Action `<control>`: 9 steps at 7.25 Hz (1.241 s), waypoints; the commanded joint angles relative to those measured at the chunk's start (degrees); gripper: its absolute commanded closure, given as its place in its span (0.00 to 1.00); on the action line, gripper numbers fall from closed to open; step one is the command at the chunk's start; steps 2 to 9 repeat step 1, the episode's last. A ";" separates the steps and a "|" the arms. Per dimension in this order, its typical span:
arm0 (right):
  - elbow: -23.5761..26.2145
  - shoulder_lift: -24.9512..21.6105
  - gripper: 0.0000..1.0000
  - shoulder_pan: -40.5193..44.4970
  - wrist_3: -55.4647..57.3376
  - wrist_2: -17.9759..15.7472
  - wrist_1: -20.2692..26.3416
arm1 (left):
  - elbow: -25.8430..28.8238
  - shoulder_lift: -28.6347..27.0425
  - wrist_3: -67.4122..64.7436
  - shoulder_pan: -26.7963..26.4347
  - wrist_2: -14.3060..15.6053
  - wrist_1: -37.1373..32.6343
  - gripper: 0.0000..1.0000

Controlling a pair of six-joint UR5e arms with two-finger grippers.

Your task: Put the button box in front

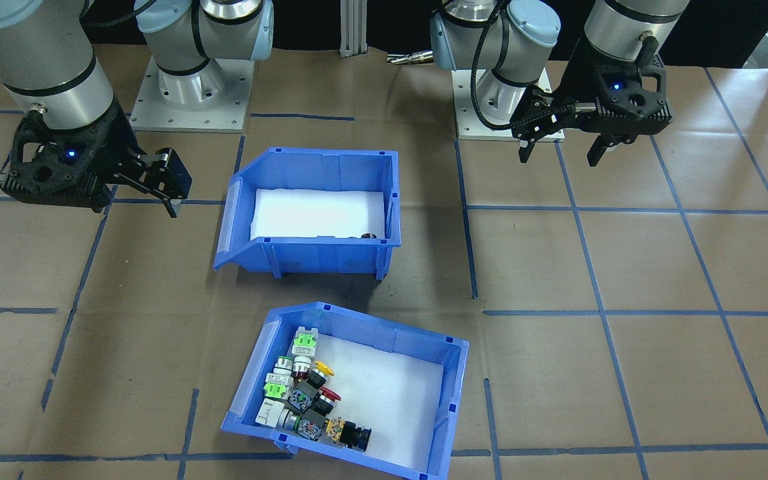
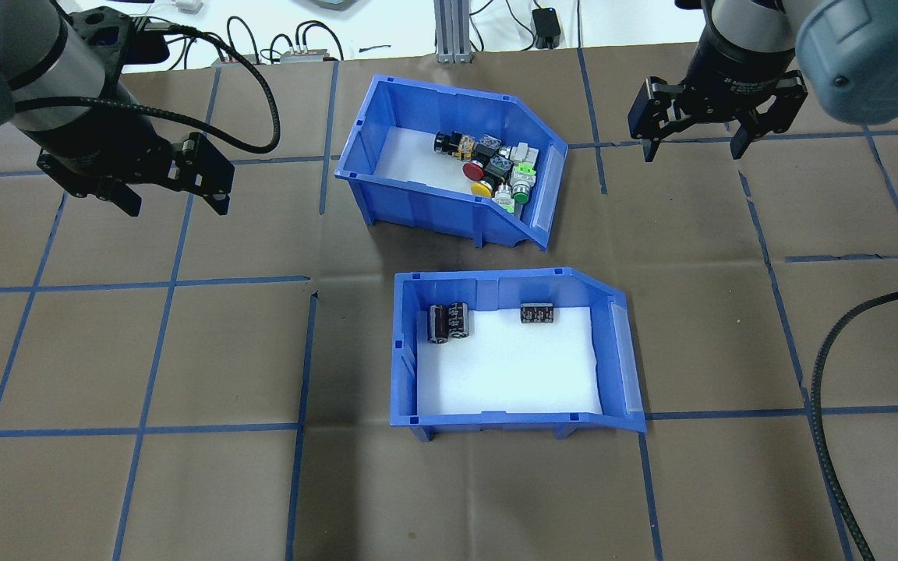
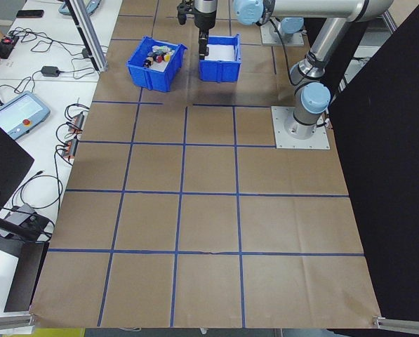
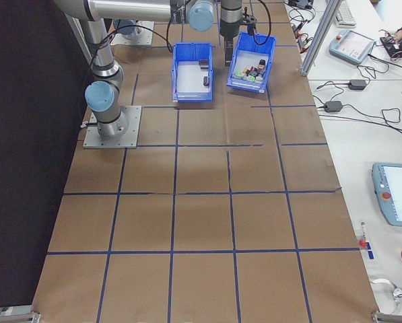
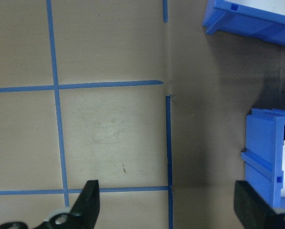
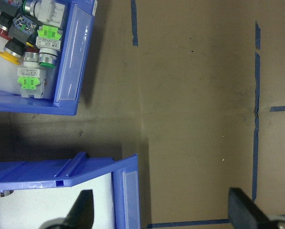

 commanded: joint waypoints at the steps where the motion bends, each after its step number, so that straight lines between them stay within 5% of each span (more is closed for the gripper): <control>1: -0.08 -0.01 0.00 0.01 -0.28 0.00 -0.08 | -0.08 0.10 0.12 0.00 -0.16 0.04 0.01; 9: -0.08 -0.01 0.00 0.01 -0.28 0.00 -0.08 | -0.08 0.10 0.12 0.00 -0.16 0.04 0.01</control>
